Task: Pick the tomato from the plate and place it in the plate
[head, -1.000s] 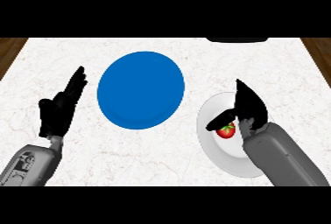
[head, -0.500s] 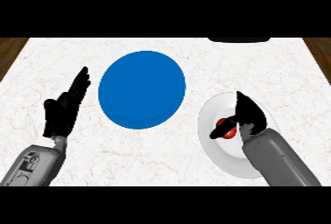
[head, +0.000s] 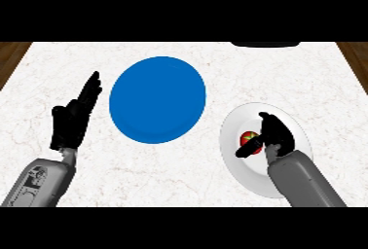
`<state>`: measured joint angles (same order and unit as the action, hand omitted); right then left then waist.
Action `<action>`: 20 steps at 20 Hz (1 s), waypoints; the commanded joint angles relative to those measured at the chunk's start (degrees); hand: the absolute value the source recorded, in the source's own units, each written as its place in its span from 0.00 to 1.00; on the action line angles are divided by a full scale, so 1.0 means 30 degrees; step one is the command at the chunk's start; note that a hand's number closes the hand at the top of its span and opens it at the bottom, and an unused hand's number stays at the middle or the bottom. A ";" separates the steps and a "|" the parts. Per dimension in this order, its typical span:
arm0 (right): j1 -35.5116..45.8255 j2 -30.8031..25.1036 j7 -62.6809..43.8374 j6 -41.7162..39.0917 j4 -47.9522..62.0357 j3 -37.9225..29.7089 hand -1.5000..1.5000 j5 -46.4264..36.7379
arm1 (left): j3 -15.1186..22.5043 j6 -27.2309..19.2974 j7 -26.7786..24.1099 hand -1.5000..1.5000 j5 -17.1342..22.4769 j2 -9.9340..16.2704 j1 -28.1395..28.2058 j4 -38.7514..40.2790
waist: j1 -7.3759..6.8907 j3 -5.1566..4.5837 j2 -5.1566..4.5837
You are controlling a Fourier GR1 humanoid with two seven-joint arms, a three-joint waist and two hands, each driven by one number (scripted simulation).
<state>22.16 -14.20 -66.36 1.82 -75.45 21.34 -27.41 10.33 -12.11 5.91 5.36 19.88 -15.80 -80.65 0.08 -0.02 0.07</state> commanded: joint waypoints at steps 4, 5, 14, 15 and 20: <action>-0.0952 -0.0388 -0.0320 -0.0209 0.0107 -0.0667 1.00 -0.1935 | -0.0466 0.0299 0.0218 0.50 -0.0550 -0.0304 0.0448 -0.0941 | -0.0050 0.0008 0.0001; -0.0321 0.0550 -0.1102 0.0197 0.0753 -0.0334 1.00 -0.2595 | 0.0364 -0.0300 -0.0714 0.50 -0.1328 -0.1388 0.0477 0.0117 | -0.0039 0.0004 -0.0024; -0.1500 -0.1661 0.5633 -0.2473 -0.1497 0.1899 1.00 -0.3831 | -0.1302 0.1621 -0.0431 0.50 -0.0210 -0.0347 0.0658 0.0170 | 0.0149 -0.0008 0.0001; -0.1813 -0.2733 0.6954 -0.2842 -0.1980 0.2304 1.00 -0.3990 | -0.0835 0.0752 -0.0270 0.50 -0.1092 -0.0664 0.0507 -0.0033 | 0.0255 0.0002 0.0032; -0.2363 -0.2908 0.8487 0.0256 -0.3023 0.1597 1.00 -0.5852 | -0.1355 0.1293 -0.0054 0.50 -0.0903 -0.0645 0.0263 -0.0133 | 0.0067 0.0009 -0.0001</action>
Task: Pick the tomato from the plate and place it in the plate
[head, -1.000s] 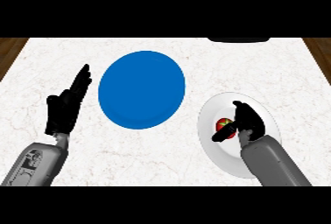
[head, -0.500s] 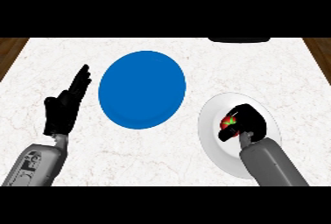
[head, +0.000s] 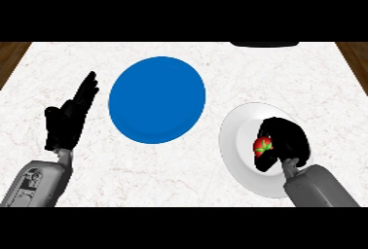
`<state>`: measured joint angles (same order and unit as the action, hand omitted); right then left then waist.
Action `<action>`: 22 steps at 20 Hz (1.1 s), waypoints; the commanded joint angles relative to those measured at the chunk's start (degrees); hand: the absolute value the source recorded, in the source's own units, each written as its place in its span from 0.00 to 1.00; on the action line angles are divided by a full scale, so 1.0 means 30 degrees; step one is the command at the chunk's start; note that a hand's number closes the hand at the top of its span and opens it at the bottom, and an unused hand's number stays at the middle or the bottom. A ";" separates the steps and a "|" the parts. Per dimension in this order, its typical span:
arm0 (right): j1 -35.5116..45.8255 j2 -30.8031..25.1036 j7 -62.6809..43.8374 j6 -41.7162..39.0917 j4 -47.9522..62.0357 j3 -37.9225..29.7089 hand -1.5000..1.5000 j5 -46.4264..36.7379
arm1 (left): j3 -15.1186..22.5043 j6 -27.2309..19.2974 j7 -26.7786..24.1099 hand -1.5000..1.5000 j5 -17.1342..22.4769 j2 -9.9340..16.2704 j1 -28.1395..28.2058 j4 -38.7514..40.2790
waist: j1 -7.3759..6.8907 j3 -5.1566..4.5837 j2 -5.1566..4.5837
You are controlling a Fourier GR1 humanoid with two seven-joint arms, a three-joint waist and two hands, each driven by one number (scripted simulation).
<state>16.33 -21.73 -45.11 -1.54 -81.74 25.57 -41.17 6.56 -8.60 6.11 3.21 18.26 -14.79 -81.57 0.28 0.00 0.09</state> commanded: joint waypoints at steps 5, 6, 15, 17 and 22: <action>0.0292 -0.1462 0.2821 0.3931 -0.4196 -0.0642 1.00 -0.2611 | -0.0148 -0.0031 0.0026 0.50 -0.0223 -0.0114 0.0300 -0.0046 | 0.0148 0.0006 0.0069; 0.0752 -0.1654 0.3464 0.4226 -0.4330 -0.1206 1.00 -0.2362 | -0.0092 0.0003 -0.0387 0.50 -0.0216 -0.0246 0.0460 -0.0219 | 0.0051 0.0007 0.0048; 0.4370 0.0991 0.3122 0.1509 -0.7452 -0.0500 1.00 -0.1673 | -0.0059 -0.0085 -0.0047 0.50 -0.0797 -0.0837 -0.0048 0.0113 | -0.0174 -0.0006 -0.0006; 0.6205 0.2579 0.3676 0.1767 -0.4414 -0.0699 1.00 -0.1517 | -0.0635 0.0447 -0.0519 0.50 -0.0648 -0.0527 -0.0766 0.1143 | -0.0330 -0.0008 -0.0092; 0.6293 0.5288 0.3279 0.2191 -0.2690 -0.0405 1.00 -0.2065 | -0.1079 0.1220 -0.1425 0.50 -0.0488 -0.0298 0.0789 0.0636 | -0.0269 -0.0005 -0.0042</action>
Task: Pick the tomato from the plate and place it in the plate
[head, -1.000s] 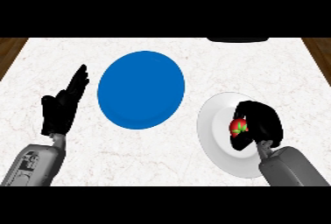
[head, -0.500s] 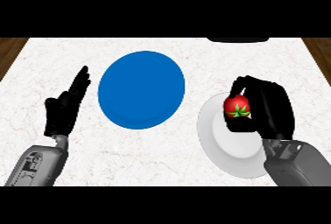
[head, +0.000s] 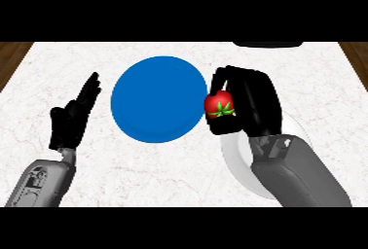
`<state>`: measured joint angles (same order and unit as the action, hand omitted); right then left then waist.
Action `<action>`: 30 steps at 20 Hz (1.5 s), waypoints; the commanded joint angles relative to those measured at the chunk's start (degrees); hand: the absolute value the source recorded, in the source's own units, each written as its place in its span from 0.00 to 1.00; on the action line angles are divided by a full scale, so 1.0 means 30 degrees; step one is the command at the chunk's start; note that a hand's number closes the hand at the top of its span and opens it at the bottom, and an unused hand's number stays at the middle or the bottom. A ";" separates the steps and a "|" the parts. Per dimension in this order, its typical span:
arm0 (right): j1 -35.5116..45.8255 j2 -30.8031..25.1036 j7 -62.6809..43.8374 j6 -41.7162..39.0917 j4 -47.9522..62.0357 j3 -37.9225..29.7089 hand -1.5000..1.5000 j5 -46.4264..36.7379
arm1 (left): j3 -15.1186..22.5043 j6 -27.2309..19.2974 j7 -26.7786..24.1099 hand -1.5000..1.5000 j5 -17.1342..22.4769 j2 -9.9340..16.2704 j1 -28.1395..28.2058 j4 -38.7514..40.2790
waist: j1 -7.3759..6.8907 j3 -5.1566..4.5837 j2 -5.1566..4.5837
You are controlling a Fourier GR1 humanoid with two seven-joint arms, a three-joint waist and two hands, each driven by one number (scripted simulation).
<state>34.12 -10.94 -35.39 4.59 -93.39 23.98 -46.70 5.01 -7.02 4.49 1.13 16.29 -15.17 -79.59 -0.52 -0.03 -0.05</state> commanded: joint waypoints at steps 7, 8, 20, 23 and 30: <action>0.6039 0.3594 0.1264 0.3233 1.0136 -0.0053 1.00 0.1939 | 0.0037 0.0109 -0.0206 0.50 -0.0498 -0.0643 -0.0198 0.0153 | -0.0591 0.0003 -0.0143; 0.6777 0.3605 0.1253 0.3709 1.1102 0.0263 1.00 0.2105 | -0.0275 0.0341 0.0298 0.50 -0.0228 -0.0640 -0.1141 0.0579 | -0.0477 0.0002 -0.0136; 0.8668 0.3643 0.0503 0.5836 1.8185 0.3566 0.00 0.6814 | 0.0667 0.0710 0.0455 0.50 -0.0745 -0.1521 -0.1643 0.0667 | -0.1594 0.0002 -0.0399; 0.8773 0.3644 0.2025 0.6613 1.9150 0.3331 0.00 0.8369 | 0.0604 0.0612 -0.0115 0.50 -0.0991 -0.1669 -0.2105 0.1496 | -0.1651 0.0005 -0.0537; 0.8677 0.3645 0.4924 0.8822 1.8769 0.2929 0.00 1.1836 | 0.0167 0.1333 0.0036 0.50 -0.0582 -0.1072 -0.2043 0.1110 | -0.1971 0.0028 -0.0544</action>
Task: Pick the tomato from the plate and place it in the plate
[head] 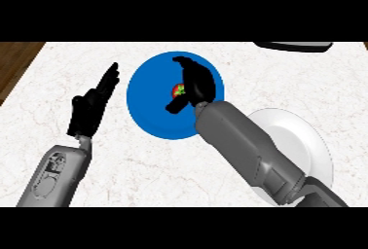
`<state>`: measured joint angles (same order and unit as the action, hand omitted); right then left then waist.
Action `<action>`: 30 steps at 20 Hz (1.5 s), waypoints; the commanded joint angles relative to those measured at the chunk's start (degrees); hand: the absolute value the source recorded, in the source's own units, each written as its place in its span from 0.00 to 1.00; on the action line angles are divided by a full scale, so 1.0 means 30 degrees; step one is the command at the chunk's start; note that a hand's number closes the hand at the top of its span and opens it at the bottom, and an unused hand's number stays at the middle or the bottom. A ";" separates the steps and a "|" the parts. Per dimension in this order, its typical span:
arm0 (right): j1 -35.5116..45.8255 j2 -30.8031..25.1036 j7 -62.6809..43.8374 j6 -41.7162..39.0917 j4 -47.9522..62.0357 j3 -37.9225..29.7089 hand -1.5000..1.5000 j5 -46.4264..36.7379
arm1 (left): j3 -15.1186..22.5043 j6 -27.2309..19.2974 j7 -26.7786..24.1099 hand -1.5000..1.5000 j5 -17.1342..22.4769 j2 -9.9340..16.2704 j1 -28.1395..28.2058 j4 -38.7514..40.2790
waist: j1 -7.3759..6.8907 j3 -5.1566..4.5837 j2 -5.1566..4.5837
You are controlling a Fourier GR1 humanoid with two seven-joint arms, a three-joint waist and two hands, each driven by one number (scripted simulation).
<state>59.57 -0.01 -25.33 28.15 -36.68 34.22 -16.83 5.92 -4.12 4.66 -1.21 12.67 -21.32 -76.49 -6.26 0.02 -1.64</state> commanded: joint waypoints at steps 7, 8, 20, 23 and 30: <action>-0.1008 0.0002 0.4389 0.5578 -0.1219 -0.2372 0.00 0.4657 | -0.0310 -0.0210 0.0920 0.50 -0.0029 0.0219 0.0579 -0.1128 | 0.0746 0.0024 0.0301; -0.0636 0.0003 0.4223 0.5600 -0.1271 -0.2757 0.00 0.4960 | -0.0057 -0.0586 0.0216 0.50 -0.0490 -0.0092 0.1004 -0.0782 | 0.1057 0.0010 0.0340; -0.7128 -0.4087 0.7325 0.1955 -0.6550 -0.5717 0.00 0.6260 | -0.0985 -0.0072 -0.0031 0.50 -0.0293 0.0456 0.3518 -0.2489 | 0.2154 -0.0002 0.0597; -0.9112 -0.5068 0.7145 0.1012 -0.8973 -0.5793 0.00 0.6225 | -0.1562 0.0078 0.0258 0.50 -0.0024 0.0355 0.2807 -0.1860 | 0.2262 -0.0009 0.0601; -0.9705 -0.5846 0.8194 -0.1185 -0.9011 -0.8240 0.00 0.5917 | -0.1757 0.0148 0.0847 0.50 -0.0738 -0.0141 0.2108 -0.1832 | 0.2071 -0.0005 0.0547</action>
<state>32.00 -15.89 -3.45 28.42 -63.45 13.58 0.56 1.17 -4.28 6.17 -3.03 12.73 -14.66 -81.72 0.13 0.00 0.05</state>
